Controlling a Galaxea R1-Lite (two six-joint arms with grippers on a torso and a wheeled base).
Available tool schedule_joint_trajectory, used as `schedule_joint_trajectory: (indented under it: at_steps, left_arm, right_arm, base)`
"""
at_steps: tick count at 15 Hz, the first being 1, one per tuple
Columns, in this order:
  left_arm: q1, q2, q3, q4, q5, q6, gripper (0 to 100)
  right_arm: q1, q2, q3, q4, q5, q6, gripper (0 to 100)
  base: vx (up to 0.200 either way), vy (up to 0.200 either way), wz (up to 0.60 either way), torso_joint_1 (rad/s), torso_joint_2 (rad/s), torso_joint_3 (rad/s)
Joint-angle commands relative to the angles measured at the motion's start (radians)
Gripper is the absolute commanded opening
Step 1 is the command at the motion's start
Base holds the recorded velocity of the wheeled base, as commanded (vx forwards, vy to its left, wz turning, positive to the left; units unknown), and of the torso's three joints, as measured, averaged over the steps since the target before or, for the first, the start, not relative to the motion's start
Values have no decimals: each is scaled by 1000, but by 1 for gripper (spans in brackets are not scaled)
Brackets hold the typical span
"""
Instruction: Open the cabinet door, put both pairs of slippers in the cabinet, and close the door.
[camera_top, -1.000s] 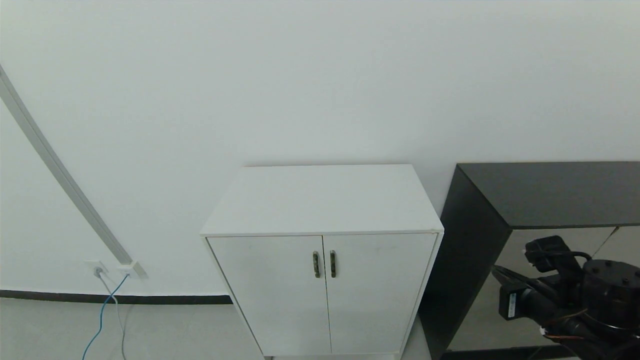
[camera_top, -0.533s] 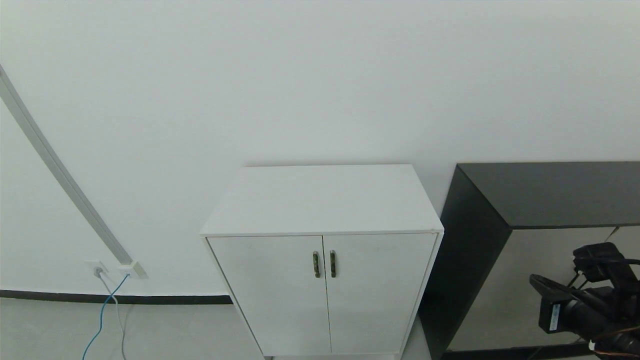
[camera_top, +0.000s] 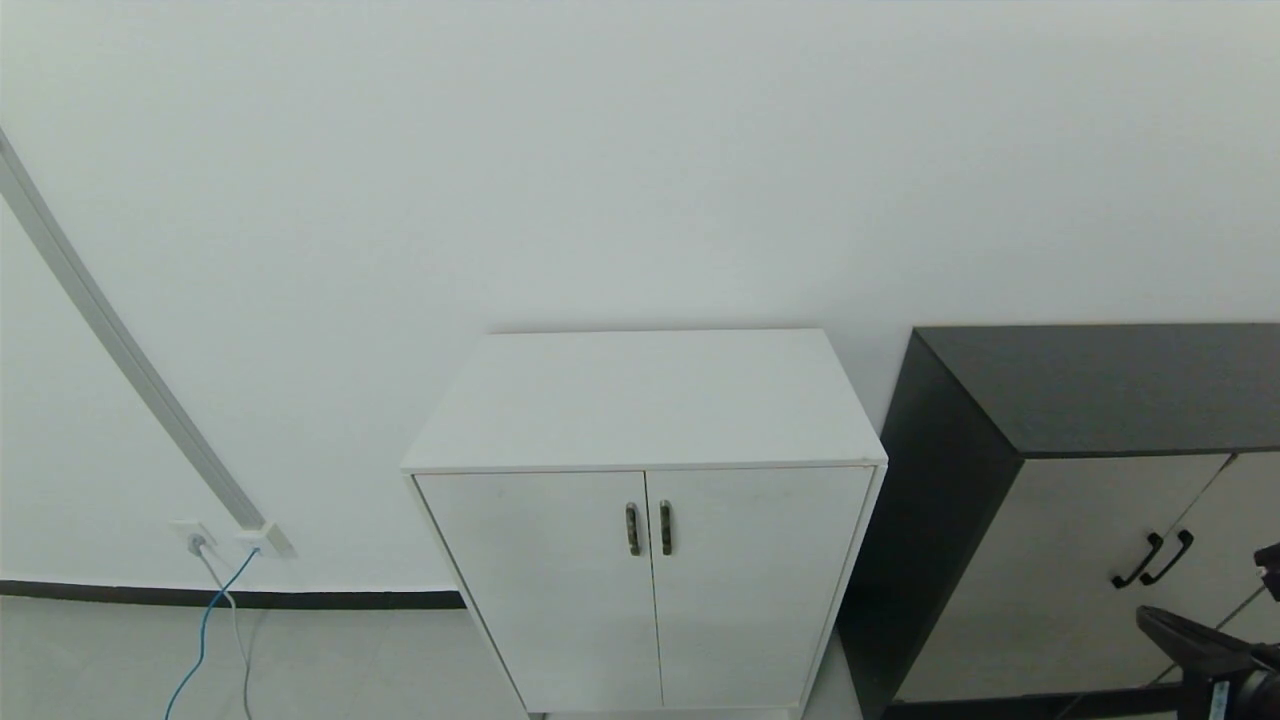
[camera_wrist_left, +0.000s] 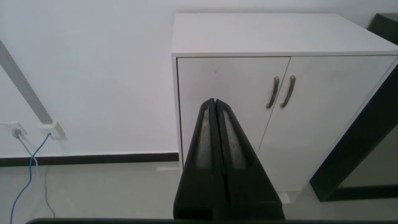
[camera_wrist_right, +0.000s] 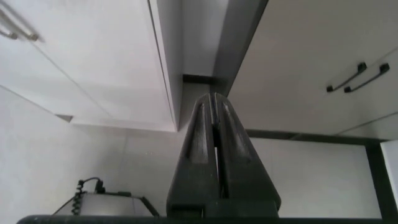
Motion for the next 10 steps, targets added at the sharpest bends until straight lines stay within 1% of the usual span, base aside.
schedule_joint_trajectory:
  at_steps: [1, 6, 8, 10]
  left_arm:
    - [1, 1, 0, 0, 0, -1, 0]
    - [1, 1, 0, 0, 0, -1, 0]
    - [1, 1, 0, 0, 0, -1, 0]
    - [1, 1, 0, 0, 0, -1, 0]
  right_arm:
    - [0, -165, 0, 99, 4, 0, 0]
    - [0, -380, 0, 324, 24, 0, 0]
    - [0, -498, 0, 477, 56, 0, 0]
    - [0, -602, 0, 596, 93, 0, 0]
  base:
    - [0, 0, 0, 0, 0, 0]
    - [0, 0, 0, 0, 0, 0]
    - [0, 0, 0, 0, 0, 0]
    - [0, 0, 0, 0, 0, 0]
